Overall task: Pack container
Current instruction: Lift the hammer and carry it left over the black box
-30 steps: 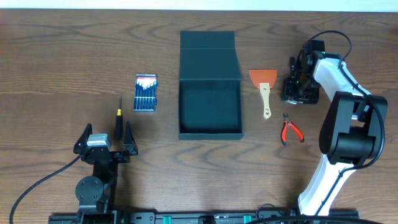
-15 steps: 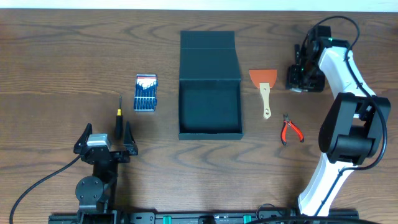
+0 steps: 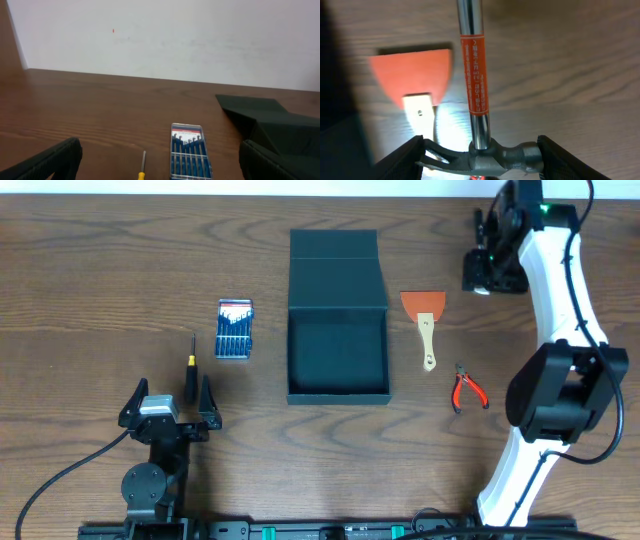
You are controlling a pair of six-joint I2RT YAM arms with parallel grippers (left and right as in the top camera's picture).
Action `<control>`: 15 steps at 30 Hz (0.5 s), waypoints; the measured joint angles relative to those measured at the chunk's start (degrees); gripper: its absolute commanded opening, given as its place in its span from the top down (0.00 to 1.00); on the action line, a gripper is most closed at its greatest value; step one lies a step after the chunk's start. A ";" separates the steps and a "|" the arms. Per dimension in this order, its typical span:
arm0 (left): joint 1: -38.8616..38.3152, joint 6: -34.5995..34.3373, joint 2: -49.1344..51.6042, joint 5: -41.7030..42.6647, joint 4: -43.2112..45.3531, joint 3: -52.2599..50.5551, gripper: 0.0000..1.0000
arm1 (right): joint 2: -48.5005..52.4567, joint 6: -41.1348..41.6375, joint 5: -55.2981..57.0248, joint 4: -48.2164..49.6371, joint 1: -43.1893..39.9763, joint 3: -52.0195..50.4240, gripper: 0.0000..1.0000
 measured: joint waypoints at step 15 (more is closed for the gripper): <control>0.00 0.00 0.00 0.00 0.00 0.00 0.01 | 0.00 -2.38 0.04 -10.32 18.32 12.55 0.44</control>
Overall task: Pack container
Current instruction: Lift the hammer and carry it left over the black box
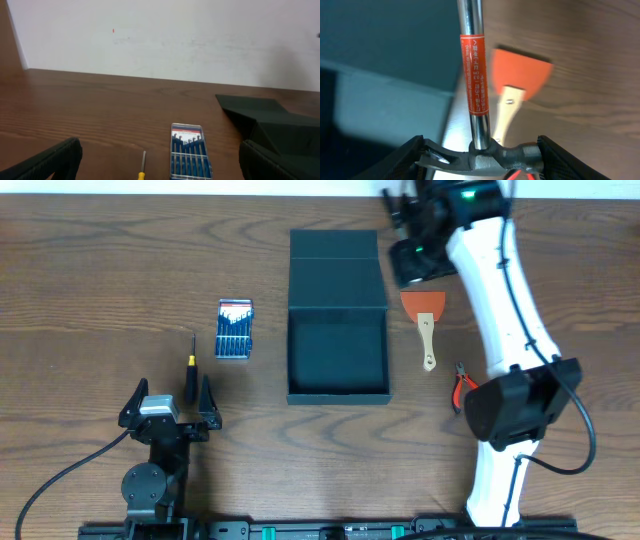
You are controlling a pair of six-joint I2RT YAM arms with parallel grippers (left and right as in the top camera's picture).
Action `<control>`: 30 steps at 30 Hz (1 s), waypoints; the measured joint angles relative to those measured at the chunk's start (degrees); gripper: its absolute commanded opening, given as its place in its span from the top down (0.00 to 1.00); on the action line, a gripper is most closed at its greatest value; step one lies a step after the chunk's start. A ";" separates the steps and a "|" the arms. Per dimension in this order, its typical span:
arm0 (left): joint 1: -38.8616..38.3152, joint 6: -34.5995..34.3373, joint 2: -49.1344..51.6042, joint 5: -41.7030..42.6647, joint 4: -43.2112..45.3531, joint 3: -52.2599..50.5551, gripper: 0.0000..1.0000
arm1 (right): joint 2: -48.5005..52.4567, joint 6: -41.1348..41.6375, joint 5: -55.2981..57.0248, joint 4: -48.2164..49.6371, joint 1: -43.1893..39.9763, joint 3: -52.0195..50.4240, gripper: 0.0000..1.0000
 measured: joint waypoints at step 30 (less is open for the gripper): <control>0.00 0.00 0.00 0.00 0.00 0.00 0.01 | 0.00 -3.48 -0.57 -7.30 13.33 -4.13 0.43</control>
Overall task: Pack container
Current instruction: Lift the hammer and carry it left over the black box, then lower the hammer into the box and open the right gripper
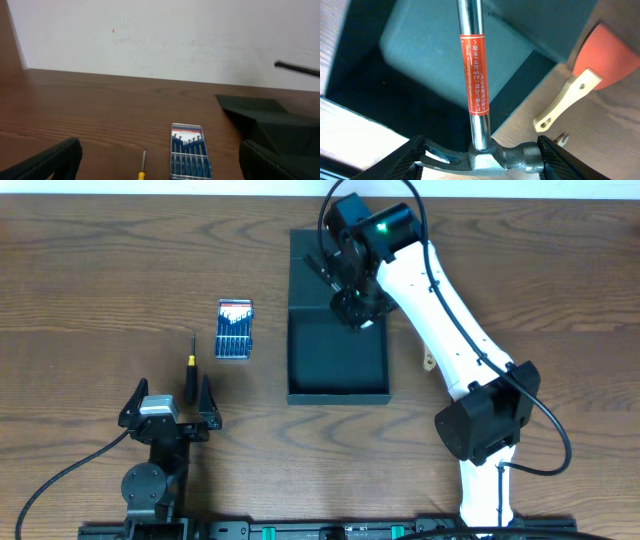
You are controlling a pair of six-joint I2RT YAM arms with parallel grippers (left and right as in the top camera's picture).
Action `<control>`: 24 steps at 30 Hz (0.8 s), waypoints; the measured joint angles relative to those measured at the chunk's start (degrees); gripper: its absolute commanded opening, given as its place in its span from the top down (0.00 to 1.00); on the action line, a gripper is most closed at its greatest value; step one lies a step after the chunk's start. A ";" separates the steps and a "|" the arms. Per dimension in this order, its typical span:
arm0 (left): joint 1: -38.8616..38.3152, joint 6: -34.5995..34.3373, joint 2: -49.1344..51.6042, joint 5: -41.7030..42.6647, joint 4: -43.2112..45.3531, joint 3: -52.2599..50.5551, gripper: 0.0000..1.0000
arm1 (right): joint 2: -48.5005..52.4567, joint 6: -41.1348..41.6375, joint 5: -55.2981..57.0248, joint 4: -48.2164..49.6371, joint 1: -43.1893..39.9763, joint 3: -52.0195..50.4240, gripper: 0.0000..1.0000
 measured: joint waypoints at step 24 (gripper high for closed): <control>0.00 -0.02 0.00 0.00 0.00 0.00 0.01 | 0.00 -2.23 -2.16 -3.21 4.26 -5.62 0.47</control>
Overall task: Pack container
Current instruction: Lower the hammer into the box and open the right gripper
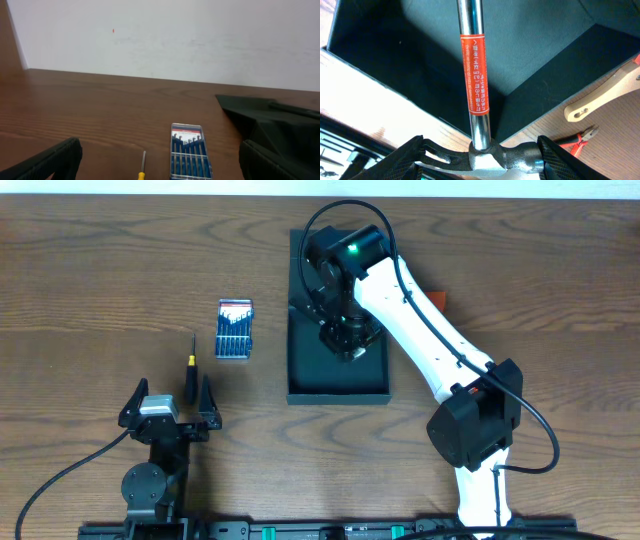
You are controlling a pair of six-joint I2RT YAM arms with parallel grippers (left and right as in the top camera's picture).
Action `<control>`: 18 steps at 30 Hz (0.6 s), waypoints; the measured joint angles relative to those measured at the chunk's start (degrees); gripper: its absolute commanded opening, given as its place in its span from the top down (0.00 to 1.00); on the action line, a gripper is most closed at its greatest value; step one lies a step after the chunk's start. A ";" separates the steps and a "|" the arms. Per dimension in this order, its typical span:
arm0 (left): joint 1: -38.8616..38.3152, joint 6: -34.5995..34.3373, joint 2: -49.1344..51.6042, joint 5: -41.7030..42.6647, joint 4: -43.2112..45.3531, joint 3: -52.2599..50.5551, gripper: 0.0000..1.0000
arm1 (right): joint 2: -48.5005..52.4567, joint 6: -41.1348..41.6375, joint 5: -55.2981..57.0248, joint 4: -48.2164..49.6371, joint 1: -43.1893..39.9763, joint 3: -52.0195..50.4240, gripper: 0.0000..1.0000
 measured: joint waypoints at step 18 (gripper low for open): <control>0.00 0.00 0.00 0.00 0.00 0.00 0.01 | 0.00 -0.24 0.02 -0.33 0.00 -4.66 0.47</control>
